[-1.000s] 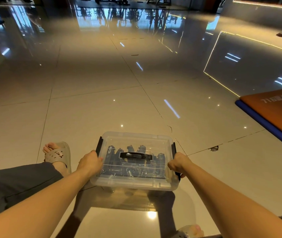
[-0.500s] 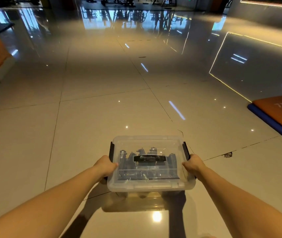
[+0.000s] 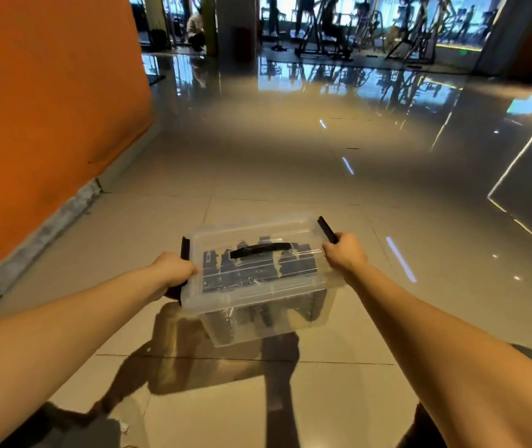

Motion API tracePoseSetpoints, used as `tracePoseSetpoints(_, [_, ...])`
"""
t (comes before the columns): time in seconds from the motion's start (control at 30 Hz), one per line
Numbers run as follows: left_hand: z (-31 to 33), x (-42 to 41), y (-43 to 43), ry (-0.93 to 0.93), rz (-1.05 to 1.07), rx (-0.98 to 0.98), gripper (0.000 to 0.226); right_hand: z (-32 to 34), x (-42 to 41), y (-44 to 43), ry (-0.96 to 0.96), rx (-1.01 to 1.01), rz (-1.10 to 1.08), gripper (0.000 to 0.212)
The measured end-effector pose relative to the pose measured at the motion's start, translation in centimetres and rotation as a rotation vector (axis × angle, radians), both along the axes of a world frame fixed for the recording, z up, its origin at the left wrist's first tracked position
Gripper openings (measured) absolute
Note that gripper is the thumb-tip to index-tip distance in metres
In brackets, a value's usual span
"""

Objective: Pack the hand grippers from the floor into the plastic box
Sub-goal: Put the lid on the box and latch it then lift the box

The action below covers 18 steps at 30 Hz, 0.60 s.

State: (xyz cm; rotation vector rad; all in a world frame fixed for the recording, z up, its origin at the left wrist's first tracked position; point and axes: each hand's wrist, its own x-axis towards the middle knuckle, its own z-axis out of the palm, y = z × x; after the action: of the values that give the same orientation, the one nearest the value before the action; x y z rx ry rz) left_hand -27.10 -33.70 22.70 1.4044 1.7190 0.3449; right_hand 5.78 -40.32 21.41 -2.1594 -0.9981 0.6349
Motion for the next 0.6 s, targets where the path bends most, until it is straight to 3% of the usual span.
tracePoseSetpoints(0.27, [6.0,-15.2,-0.9,-0.188,0.352,0.152,0.026,8.7,-14.5,9.2,-0.096,0.144,0.269,0.031])
tracePoseSetpoints(0.6, [5.3,-27.9,1.1,-0.176,0.725,0.181,0.017,6.3,-29.8,20.3,-0.01,0.141,0.565,0.038])
